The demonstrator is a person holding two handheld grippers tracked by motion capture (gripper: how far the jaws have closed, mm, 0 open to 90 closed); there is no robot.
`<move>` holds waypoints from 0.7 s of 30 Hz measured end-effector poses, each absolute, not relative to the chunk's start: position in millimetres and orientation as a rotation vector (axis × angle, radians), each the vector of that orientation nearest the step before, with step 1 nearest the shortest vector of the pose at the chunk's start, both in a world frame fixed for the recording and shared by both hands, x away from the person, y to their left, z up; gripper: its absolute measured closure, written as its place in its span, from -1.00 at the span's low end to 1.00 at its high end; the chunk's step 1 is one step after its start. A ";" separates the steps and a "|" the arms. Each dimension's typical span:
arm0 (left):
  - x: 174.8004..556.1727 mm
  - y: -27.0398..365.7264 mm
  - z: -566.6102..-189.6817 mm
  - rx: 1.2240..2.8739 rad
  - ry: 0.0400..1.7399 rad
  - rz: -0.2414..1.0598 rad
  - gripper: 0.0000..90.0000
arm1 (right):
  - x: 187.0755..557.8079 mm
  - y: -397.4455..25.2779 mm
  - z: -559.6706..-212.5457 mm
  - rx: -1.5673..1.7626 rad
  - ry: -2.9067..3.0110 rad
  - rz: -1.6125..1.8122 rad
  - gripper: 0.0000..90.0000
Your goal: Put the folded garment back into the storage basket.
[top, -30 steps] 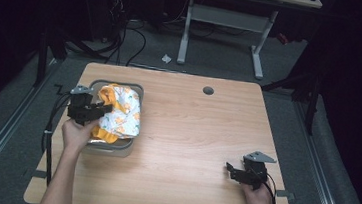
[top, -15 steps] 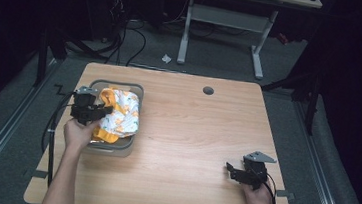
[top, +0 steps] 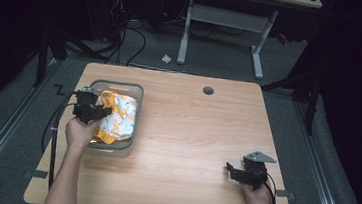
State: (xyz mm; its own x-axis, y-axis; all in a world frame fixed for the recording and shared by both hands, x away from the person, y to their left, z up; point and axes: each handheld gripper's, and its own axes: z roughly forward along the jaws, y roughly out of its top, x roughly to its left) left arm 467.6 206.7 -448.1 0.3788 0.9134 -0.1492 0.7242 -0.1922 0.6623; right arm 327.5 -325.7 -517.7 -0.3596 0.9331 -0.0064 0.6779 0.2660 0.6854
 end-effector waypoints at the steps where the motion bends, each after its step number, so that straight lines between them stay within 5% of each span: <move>1: 467.3 205.4 -448.0 1.984 1.414 0.382 0.47 | 327.5 -325.7 -517.7 1.459 2.131 0.840 -0.46; 13: 453.7 203.7 -434.2 1.909 1.419 0.482 -0.12 | 327.4 -325.8 -517.7 1.457 2.133 0.839 -0.46; 21: 438.0 196.1 -417.4 1.850 1.338 0.491 -0.21 | 327.5 -325.9 -517.7 1.457 2.132 0.838 -0.46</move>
